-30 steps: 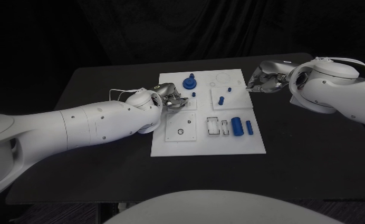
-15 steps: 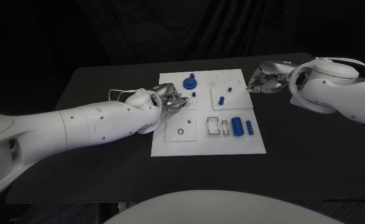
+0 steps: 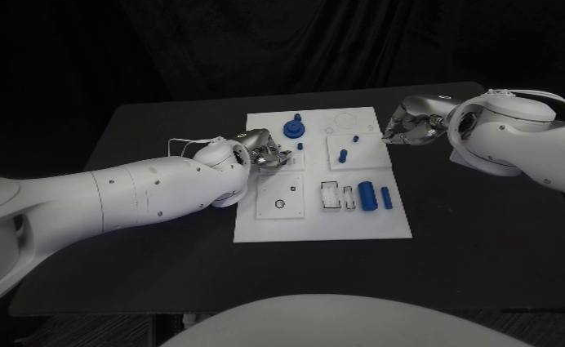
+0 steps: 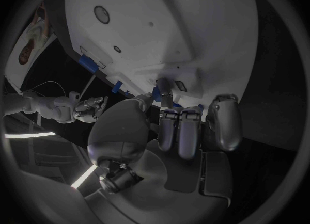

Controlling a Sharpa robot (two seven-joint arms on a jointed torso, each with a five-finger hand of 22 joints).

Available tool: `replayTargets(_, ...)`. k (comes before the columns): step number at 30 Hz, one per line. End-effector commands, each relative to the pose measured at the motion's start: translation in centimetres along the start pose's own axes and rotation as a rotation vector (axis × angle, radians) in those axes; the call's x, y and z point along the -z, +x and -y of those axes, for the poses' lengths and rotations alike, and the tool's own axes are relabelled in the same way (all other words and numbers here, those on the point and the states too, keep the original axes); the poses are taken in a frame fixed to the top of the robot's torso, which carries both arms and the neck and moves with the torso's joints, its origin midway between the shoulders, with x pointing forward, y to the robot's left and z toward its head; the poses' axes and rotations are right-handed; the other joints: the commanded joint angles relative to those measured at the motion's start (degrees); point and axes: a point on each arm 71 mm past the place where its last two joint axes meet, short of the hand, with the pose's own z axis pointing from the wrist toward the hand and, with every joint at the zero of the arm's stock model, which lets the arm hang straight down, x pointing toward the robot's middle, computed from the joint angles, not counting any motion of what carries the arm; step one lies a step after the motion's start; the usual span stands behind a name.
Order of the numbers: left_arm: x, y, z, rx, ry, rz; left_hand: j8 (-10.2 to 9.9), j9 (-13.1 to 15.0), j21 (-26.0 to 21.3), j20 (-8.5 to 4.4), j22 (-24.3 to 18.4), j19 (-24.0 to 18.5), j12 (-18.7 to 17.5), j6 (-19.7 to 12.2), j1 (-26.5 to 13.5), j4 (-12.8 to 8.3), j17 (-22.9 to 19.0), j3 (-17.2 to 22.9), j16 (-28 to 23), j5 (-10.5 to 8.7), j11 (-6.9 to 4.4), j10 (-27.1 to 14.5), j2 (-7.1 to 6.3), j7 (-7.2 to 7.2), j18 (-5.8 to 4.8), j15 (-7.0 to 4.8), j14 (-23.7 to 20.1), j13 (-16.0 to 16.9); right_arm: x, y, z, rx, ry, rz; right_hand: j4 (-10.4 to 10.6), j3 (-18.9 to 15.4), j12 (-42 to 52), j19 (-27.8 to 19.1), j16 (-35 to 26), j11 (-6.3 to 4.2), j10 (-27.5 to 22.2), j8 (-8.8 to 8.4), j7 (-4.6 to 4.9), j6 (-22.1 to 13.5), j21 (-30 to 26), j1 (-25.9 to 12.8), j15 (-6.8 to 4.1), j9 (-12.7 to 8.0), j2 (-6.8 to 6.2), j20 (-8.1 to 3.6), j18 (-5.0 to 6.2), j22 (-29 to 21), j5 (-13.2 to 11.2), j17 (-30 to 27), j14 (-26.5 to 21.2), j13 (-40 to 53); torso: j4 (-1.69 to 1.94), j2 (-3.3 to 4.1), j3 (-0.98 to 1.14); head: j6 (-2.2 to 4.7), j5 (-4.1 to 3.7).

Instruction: Assemble the parts on the task board

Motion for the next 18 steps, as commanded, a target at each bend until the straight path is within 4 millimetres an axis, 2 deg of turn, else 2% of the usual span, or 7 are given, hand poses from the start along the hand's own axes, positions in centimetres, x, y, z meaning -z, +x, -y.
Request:
replayTargets(1,0.14,0.97,-0.21,-0.01,0.001,-0.047,-0.35,0.04,-0.32,-0.11,2.56,-0.43,-0.04,0.21,-0.96,0.03,15.1,-0.67,0.15,-0.08,-0.35,5.96,0.11,0.06,1.06,-0.33,5.84,15.06,0.05,0.18,0.21,0.003,0.024,-0.013,-0.39,0.04,0.15,-0.23,-0.22,0.32,5.97,-0.23,0.02,0.32,-0.27,0.63,0.42,0.08,-0.14,0.09,0.87,10.76,0.05,14.31,5.7,15.07,0.0,-0.02,0.04,-0.01,0.0)
replayTargets(18,0.3,0.91,-0.21,-0.006,0.015,-0.043,-0.63,0.07,-0.53,-0.08,2.51,-0.54,-0.04,0.13,-2.15,0.06,15.1,-1.63,0.15,-0.05,-0.28,5.96,0.56,0.13,1.08,-0.27,5.84,15.06,0.06,0.24,0.21,0.005,0.028,-0.021,-0.85,0.23,0.15,-0.26,-0.27,0.25,5.97,-0.06,-0.06,0.82,-0.44,0.94,0.37,0.22,0.04,0.06,0.9,10.72,0.05,14.26,5.69,15.07,0.04,0.01,0.02,-0.01,0.06)
